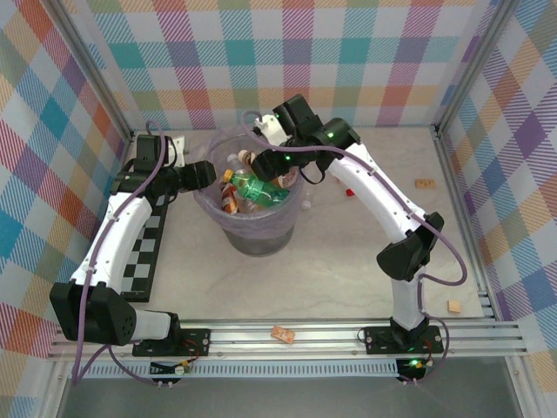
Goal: Put the plastic bottles in the bin
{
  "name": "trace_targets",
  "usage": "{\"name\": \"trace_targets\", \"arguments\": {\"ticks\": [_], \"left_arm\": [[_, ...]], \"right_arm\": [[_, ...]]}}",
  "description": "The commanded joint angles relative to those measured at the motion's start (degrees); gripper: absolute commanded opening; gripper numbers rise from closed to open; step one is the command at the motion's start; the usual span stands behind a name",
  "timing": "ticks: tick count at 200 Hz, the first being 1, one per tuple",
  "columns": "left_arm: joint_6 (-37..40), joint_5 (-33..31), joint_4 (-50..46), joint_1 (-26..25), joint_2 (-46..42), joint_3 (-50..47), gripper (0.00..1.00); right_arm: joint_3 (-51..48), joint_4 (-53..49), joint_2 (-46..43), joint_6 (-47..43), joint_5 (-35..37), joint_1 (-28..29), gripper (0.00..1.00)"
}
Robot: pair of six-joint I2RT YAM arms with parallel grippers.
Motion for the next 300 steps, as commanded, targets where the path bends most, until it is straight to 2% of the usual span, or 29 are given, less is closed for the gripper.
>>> {"name": "trace_targets", "arguments": {"ticks": [1, 40, 75, 105, 135, 173, 209, 237, 300], "left_arm": [[0.9, -0.1, -2.0, 0.9, 0.0, -0.7, 0.70], [0.9, -0.1, -1.9, 0.9, 0.1, -0.8, 0.70], [0.9, -0.1, -1.9, 0.9, 0.0, -0.8, 0.70], [0.9, -0.1, -2.0, 0.9, 0.0, -0.8, 0.70], [0.9, -0.2, -2.0, 0.9, -0.2, -0.9, 0.70], [0.9, 0.0, -1.9, 0.9, -0.2, -0.8, 0.70], [0.9, 0.2, -2.0, 0.9, 0.0, -0.8, 0.70], [0.9, 0.0, -1.9, 0.9, -0.2, -0.8, 0.70], [1.1, -0.3, -2.1, 1.0, 0.2, -0.8, 0.70]], "right_arm": [[-1.3, -5.6, -1.3, 1.9, 2.6, 0.8, 0.65], [3.5, -4.9, -2.8, 0.5, 2.2, 0.9, 0.76], [7.4, -5.5, -3.5, -1.6, 6.3, 0.6, 0.79], [4.7, -2.9, -6.8, -1.0, 7.1, -1.9, 0.80], [-2.9, 2.2, -11.0, 1.2, 7.6, -8.5, 0.80], [-15.8, 9.2, -12.8, 4.1, 3.3, -20.1, 0.80], [-20.5, 12.8, -8.4, 4.7, 2.0, -25.6, 0.80], [-20.8, 15.1, -3.5, 3.9, 1.8, -27.4, 0.79], [-11.8, 16.7, 10.8, 2.0, 2.7, -28.9, 0.84]]}}
